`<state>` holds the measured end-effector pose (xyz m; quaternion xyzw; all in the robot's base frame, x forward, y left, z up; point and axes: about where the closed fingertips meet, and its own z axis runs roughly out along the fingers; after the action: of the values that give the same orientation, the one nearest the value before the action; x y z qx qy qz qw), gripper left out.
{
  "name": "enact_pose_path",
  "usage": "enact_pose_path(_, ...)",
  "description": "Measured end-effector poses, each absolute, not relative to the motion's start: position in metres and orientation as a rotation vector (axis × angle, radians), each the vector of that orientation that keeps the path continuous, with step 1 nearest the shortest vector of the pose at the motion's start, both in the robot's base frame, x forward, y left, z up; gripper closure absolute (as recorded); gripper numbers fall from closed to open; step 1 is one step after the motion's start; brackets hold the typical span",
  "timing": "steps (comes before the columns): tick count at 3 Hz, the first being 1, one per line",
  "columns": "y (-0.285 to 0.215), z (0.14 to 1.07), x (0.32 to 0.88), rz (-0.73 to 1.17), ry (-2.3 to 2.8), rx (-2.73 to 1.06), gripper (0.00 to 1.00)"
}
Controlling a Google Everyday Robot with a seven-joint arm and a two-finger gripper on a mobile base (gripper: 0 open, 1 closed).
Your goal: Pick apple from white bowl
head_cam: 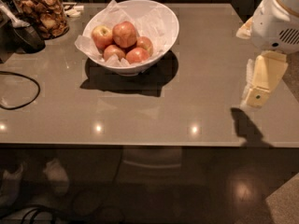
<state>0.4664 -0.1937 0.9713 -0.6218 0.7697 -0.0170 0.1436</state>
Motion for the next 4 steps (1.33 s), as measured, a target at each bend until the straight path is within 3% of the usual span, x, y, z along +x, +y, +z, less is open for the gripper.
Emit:
enact_pose_path(2, -0.173, 0.972, 0.486, 0.032, 2.206, -1.767, 0.0)
enact_pose_path(4, -0.121, 0.981, 0.543, 0.068, 2.197, -1.805, 0.0)
